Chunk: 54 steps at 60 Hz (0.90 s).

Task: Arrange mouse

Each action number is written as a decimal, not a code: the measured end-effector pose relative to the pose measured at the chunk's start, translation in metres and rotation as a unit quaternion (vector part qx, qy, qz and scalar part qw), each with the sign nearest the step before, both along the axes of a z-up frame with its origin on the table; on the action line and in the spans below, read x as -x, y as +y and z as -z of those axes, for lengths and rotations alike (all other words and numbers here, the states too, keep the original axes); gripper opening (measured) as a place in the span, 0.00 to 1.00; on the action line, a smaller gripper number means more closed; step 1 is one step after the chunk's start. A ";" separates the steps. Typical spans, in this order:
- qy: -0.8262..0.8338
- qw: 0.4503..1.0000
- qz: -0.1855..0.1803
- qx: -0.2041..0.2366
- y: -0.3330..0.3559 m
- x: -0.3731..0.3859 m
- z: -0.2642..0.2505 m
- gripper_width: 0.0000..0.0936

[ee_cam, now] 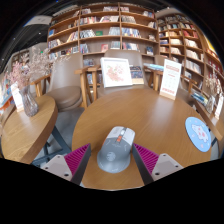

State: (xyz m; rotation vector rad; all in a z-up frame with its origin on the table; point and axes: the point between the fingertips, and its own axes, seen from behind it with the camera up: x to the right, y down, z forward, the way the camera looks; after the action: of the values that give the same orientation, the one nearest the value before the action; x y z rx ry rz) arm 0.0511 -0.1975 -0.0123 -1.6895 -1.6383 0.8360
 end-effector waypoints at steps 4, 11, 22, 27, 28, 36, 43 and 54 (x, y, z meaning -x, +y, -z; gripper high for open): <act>-0.003 1.000 -0.003 -0.004 -0.001 0.009 0.001 0.91; -0.008 1.000 -0.011 -0.003 -0.007 0.024 0.000 0.91; -0.008 1.000 -0.018 -0.006 -0.010 0.037 0.001 0.84; -0.006 1.000 -0.018 -0.009 -0.006 0.040 0.000 0.70; -0.005 1.000 -0.018 -0.012 -0.005 0.041 0.000 0.55; -0.008 0.999 -0.036 -0.020 -0.003 0.039 -0.005 0.48; 0.022 0.998 -0.052 -0.017 0.018 0.032 -0.043 0.48; 0.050 0.998 -0.031 -0.016 0.135 0.029 -0.097 0.48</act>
State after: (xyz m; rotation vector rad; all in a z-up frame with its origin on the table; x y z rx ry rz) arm 0.0219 -0.0629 0.0851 -1.5558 -1.6358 0.9044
